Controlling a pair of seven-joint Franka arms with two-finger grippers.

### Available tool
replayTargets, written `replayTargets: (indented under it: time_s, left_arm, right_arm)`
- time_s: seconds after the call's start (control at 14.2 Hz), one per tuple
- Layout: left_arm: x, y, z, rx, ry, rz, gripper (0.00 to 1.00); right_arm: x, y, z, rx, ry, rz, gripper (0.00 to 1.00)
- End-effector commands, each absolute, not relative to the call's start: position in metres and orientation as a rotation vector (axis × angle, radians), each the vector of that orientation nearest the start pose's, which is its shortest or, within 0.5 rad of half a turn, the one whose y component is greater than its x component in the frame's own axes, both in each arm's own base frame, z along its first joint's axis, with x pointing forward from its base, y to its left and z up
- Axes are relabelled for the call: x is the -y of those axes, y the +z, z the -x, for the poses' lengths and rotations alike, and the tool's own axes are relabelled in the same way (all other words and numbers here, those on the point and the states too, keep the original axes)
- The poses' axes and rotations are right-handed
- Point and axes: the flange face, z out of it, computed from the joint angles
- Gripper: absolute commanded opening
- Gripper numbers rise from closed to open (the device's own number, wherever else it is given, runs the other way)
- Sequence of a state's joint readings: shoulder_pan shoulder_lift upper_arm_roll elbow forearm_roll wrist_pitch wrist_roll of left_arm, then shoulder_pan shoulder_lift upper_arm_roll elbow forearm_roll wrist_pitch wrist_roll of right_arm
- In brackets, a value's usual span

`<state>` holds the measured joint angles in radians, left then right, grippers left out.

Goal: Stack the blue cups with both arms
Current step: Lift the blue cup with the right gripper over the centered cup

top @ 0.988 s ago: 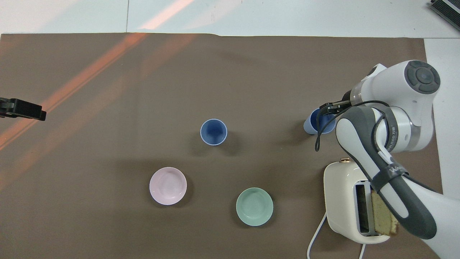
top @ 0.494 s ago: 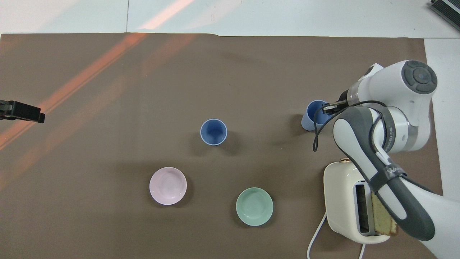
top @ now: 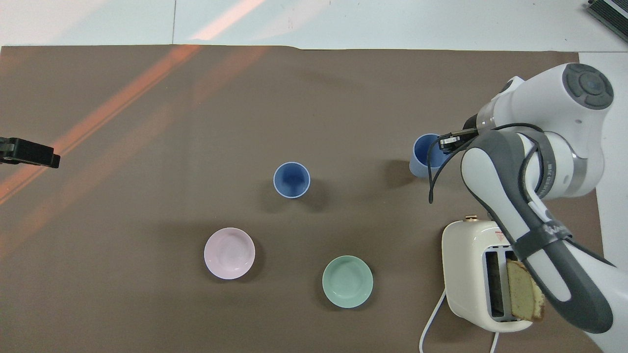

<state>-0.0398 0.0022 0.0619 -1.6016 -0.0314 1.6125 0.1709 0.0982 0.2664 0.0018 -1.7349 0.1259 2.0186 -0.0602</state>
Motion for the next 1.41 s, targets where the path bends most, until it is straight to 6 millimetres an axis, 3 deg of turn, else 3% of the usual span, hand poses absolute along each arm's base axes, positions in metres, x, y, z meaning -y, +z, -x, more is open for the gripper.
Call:
replayTargets:
  time_s: [0.0,0.28,0.49,0.92,1.06,1.2,1.34]
  left_arm:
    - [-0.012,0.617,-0.555,-0.212,-0.01,3.153,1.0]
    - [-0.012,0.617,-0.555,-0.212,-0.01,3.153,1.0]
    - [-0.012,0.617,-0.555,-0.212,-0.01,3.153,1.0]
    - [-0.012,0.617,-0.555,-0.212,-0.01,3.153,1.0]
    - [-0.012,0.617,-0.555,-0.212,-0.01,3.153,1.0]
    - [-0.012,0.617,-0.555,-0.212,-0.01,3.153,1.0]
    - [-0.012,0.617,-0.555,-0.212,-0.01,3.153,1.0]
  right_arm:
    - [-0.075,0.468,-0.641,0.04,-0.058,2.997,0.0]
    - [-0.121,0.504,-0.644,-0.069,-0.063,2.991,0.0]
    - [-0.169,0.53,-0.64,-0.083,-0.089,2.985,0.0]
    - [-0.271,0.546,-0.613,-0.112,-0.129,2.983,0.0]
    - [-0.301,0.554,-0.599,-0.033,-0.176,3.023,0.0]
    - [-0.321,0.56,-0.59,-0.001,-0.21,3.023,0.0]
    - [-0.327,0.565,-0.588,0.003,-0.225,3.004,0.0]
